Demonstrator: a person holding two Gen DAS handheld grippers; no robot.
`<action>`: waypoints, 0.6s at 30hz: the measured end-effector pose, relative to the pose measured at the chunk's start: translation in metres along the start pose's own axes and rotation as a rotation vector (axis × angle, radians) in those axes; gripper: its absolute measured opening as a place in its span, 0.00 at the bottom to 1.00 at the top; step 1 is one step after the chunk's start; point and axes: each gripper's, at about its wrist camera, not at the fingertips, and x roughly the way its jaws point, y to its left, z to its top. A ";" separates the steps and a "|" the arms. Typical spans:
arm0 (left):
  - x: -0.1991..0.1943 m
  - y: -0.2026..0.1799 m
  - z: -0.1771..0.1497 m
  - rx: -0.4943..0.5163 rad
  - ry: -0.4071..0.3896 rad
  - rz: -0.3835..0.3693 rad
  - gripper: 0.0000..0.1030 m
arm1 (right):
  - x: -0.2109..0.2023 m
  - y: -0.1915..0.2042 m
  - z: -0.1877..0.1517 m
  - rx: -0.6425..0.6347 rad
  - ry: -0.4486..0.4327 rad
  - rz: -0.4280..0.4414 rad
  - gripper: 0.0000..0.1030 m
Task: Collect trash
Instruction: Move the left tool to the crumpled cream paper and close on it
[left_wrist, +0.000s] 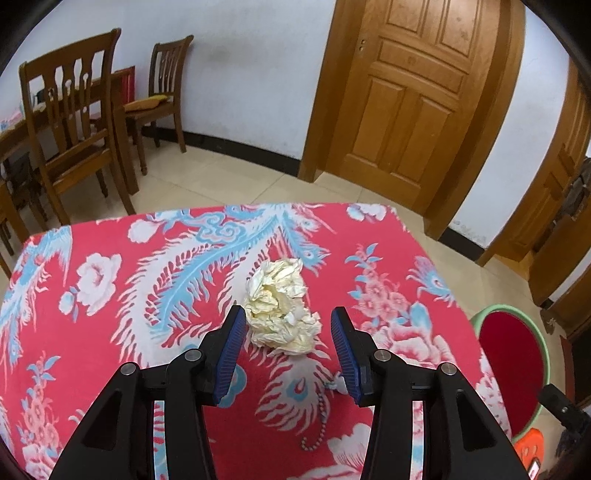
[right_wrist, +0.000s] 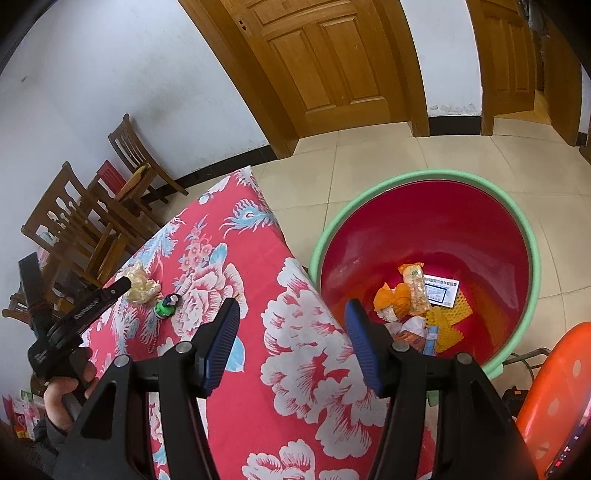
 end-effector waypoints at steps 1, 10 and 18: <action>0.004 0.001 0.000 -0.005 0.006 0.004 0.48 | 0.001 0.000 0.000 -0.001 0.002 -0.001 0.59; 0.024 0.014 0.000 -0.049 0.032 0.019 0.39 | 0.011 0.004 0.000 -0.004 0.015 -0.012 0.59; 0.025 0.019 -0.002 -0.072 0.039 -0.005 0.22 | 0.008 0.004 -0.002 -0.001 0.009 -0.013 0.59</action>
